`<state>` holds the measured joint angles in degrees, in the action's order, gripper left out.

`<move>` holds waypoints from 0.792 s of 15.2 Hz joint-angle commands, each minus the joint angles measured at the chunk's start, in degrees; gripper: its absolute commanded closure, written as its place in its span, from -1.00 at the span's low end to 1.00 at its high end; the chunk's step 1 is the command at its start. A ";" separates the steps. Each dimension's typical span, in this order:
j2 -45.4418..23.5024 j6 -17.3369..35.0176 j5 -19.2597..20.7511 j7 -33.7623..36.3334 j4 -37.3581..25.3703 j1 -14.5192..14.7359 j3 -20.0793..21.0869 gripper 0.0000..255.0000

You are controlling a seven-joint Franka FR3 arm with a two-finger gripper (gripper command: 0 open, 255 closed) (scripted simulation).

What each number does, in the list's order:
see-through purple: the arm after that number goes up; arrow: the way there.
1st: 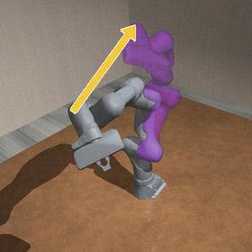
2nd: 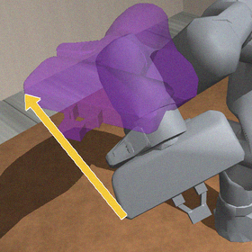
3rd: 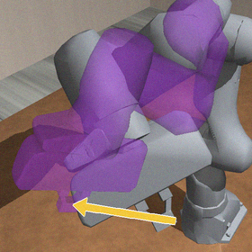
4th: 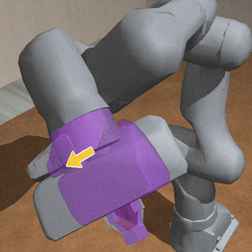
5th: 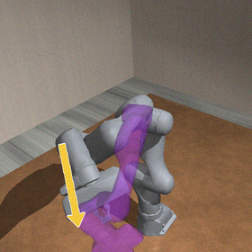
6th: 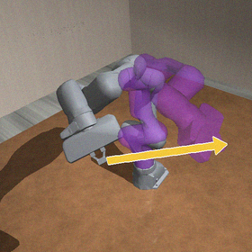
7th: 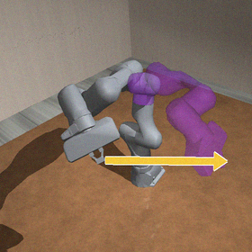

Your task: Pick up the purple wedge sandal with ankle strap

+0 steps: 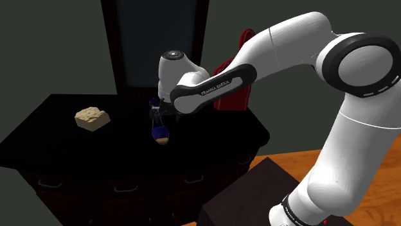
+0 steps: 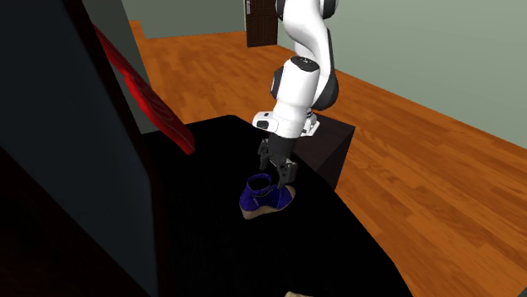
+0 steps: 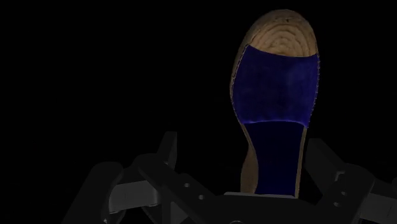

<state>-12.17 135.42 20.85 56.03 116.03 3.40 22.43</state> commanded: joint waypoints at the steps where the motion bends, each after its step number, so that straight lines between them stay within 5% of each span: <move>1: -3.88 0.71 3.06 3.26 -3.67 1.34 -0.69 -1.00; 3: -8.02 0.63 5.68 5.96 -8.40 3.04 -1.62 -1.00; 12: -11.54 4.73 8.76 8.80 -7.39 4.10 -3.18 -1.00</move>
<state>-23.42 139.78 29.33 64.52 108.51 7.39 19.39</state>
